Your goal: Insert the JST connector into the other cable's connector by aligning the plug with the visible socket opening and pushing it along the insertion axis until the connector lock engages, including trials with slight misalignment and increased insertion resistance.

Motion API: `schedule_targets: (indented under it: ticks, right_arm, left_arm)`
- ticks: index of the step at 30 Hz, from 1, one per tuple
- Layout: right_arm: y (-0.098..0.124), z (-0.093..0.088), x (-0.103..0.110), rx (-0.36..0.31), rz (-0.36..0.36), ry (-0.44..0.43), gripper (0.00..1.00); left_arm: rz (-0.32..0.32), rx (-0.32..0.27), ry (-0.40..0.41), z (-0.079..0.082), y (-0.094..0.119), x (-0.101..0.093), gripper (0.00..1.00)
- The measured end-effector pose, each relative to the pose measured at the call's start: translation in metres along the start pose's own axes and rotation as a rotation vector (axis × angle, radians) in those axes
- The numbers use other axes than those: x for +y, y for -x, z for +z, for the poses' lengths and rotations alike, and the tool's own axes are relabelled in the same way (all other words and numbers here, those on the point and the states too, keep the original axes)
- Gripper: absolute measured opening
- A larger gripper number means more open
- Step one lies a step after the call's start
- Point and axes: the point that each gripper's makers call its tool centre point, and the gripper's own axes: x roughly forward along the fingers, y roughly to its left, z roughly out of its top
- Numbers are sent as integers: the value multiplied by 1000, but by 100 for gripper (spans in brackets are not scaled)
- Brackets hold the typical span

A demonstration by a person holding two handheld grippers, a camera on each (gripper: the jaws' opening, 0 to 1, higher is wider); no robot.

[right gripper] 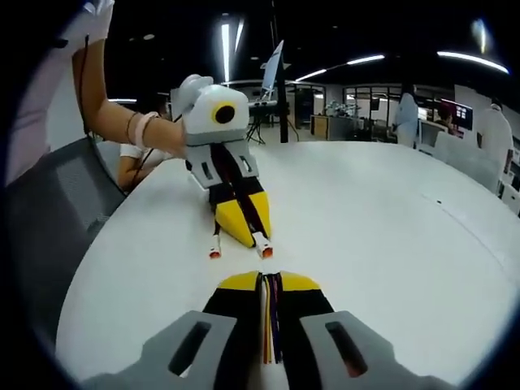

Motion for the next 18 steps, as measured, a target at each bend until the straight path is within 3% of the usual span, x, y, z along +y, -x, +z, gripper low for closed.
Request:
schedule_targets:
  ticks: [8, 11, 15, 17, 18]
  right_arm:
    - [10, 3, -3, 9, -10, -27, 4]
    - [13, 3, -4, 9, -7, -22, 4]
    - [20, 10, -8, 1, -3, -5, 4]
    - [24, 17, -9, -7, 0, 1, 4]
    - [26, 22, -8, -12, 4, 6, 4]
  left_arm:
    - [5, 21, 6, -1, 2, 4, 0]
    - [8, 30, 42, 2, 4, 8, 0]
    - [7, 19, 23, 12, 7, 11, 0]
    - [7, 13, 1, 8, 5, 6, 0]
    - [6, 13, -17, 19, 10, 2, 0]
